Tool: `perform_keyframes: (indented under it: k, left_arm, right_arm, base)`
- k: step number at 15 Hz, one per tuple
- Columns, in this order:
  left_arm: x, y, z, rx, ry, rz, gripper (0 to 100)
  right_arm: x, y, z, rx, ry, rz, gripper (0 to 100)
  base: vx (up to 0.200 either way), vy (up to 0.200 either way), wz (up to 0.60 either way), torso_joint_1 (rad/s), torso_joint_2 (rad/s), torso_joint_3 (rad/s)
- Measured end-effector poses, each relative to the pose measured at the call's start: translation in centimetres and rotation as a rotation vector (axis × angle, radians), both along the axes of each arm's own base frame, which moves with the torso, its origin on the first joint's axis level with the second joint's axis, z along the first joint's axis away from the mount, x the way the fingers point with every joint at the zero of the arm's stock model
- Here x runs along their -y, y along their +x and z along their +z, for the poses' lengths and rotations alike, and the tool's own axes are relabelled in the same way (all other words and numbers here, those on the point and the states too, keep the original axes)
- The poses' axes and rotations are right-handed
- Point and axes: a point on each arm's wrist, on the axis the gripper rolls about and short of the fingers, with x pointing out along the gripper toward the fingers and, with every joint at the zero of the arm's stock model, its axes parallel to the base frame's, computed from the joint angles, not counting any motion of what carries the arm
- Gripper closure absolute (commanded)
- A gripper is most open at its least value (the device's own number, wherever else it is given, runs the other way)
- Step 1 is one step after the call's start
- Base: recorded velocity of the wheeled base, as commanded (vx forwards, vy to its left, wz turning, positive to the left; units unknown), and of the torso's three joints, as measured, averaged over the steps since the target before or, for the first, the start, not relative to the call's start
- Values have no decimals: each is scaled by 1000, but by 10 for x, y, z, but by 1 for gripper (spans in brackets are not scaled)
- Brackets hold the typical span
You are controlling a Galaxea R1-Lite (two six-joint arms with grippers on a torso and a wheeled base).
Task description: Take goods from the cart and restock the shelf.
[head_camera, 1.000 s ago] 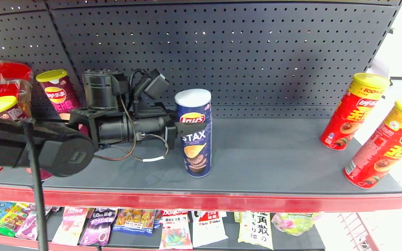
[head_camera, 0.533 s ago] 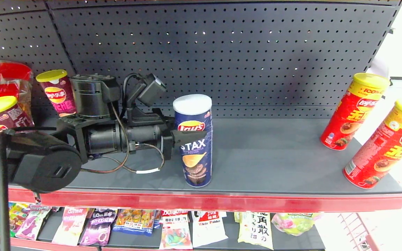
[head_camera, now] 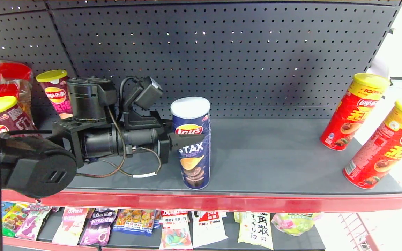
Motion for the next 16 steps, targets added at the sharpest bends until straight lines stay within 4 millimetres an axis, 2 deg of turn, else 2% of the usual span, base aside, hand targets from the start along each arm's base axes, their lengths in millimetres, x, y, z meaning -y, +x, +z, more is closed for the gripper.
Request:
perform_keyframes:
  k: [10,11,16]
  left_arm:
    - [-1,-4,-2,24,20,-7,100]
    - [-2,-4,-3,27,23,-7,0]
    - [-3,-5,-6,17,35,3,0]
  right_arm:
    - [0,0,0,0,0,0,100]
    - [0,0,0,0,0,0,100]
    - [0,0,0,0,0,0,100]
  base:
    - [0,0,0,0,0,0]
    - [0,0,0,0,0,0]
    - [0,0,0,0,0,0]
